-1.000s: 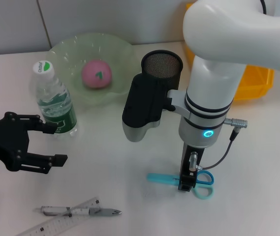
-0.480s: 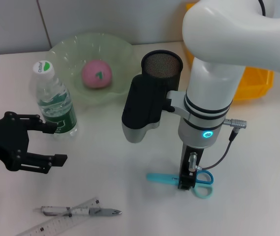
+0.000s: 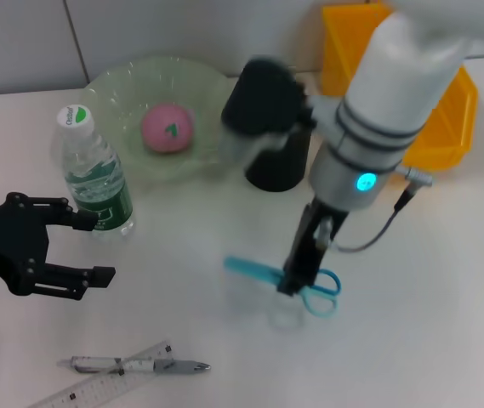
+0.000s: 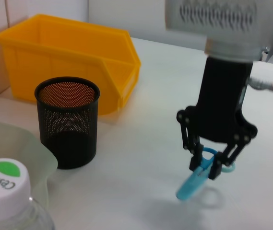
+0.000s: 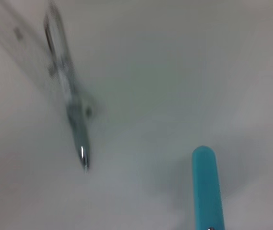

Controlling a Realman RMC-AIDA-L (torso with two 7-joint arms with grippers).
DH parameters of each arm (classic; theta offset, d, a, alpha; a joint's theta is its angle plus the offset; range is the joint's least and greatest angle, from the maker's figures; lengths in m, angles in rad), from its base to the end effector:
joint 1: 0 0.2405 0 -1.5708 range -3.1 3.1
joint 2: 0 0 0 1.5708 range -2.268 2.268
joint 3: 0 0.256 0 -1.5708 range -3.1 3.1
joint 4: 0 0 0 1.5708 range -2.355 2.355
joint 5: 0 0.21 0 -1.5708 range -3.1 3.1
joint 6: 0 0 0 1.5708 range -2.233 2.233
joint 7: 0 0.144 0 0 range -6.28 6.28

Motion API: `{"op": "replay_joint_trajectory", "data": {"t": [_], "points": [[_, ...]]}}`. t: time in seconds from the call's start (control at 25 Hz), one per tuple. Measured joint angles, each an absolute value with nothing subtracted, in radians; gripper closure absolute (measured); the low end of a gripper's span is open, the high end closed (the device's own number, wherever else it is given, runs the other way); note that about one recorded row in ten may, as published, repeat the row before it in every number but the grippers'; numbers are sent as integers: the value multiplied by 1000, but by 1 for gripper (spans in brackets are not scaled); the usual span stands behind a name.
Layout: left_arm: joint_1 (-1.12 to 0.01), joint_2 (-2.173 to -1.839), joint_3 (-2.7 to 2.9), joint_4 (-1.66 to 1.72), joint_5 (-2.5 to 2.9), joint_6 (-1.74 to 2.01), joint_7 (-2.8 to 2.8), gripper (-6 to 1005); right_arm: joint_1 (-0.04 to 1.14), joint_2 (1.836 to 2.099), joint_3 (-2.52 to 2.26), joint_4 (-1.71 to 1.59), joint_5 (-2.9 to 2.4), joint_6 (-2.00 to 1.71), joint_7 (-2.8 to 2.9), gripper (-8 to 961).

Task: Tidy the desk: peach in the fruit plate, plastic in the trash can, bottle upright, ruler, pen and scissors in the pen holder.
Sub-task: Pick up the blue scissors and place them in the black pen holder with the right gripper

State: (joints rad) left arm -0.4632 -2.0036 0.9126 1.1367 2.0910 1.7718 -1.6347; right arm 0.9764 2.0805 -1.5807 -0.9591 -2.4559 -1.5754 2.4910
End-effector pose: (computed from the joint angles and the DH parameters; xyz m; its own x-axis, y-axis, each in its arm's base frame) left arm -0.2350 0.3204 0.0615 0.9530 0.2407 0.1842 0.2654 -0.9561 -0.1239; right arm 0.1151 0.3604 -0.0681 0.7770 -0.3958 0.4896 -0.3647 -0.9169 -0.1624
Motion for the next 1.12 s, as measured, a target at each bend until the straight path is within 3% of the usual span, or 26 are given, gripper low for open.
{"op": "replay_joint_trajectory", "data": {"t": [0.4,0.72,1.12], "points": [[-463,-2005,911,1137,2087,1767,-1629,192,876,2076,-1256,-1109,-2450,-1639,2372,719],[-467,-2012,890,1136,2086,1765,-1625,194,829,2052,-1217,-1306,-2536,-1636,2305,718],[-472,-2023,858,1119,2085,1749,-1625,197,800,2075,-1289,-1485,-2814,-1551,2121,718]]}}
